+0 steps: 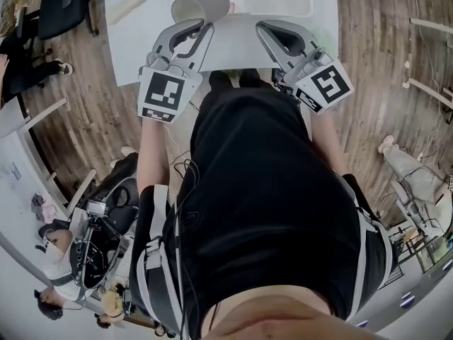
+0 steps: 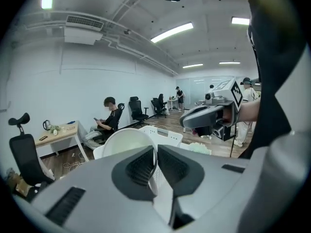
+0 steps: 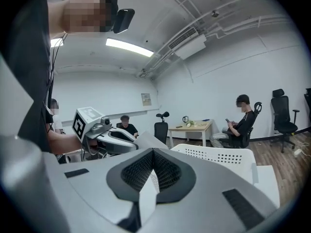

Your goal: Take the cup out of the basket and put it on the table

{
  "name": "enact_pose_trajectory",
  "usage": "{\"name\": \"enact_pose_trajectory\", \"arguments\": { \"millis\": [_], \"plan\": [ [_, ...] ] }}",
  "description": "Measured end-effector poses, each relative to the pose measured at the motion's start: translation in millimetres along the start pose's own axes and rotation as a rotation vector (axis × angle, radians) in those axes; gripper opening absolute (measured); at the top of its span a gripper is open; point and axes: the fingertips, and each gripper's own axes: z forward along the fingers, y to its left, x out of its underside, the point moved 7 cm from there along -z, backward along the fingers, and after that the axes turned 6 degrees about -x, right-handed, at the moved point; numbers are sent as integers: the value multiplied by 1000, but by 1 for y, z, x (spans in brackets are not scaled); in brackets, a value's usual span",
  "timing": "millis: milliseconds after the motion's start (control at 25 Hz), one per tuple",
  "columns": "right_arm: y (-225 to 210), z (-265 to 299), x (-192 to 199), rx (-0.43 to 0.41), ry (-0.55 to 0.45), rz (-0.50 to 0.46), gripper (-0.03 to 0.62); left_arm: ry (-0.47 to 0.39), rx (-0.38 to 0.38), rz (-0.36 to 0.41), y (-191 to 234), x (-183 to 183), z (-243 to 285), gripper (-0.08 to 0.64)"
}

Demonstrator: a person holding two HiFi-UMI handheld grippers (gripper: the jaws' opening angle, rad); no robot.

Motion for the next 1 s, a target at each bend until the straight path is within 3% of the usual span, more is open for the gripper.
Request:
{"name": "enact_pose_trajectory", "arguments": {
  "millis": [160,360,520,800,1000],
  "plan": [
    [12,15,-1,-51,18,-5,18,7,-47,-50,-7,19,-29,46],
    [22,31,1,-99,21,-11,18,78,-102,-78,-12,54,-48,46],
    [23,40,4,-121,25,-8,18,141,-147,-70,-14,84,-49,46],
    [34,63,18,-169,48,-5,18,152,-189,-153,-4,158,-32,46],
    [42,67,15,-171,49,-3,18,307,-181,-151,3,207,-17,46]
  ]
}}
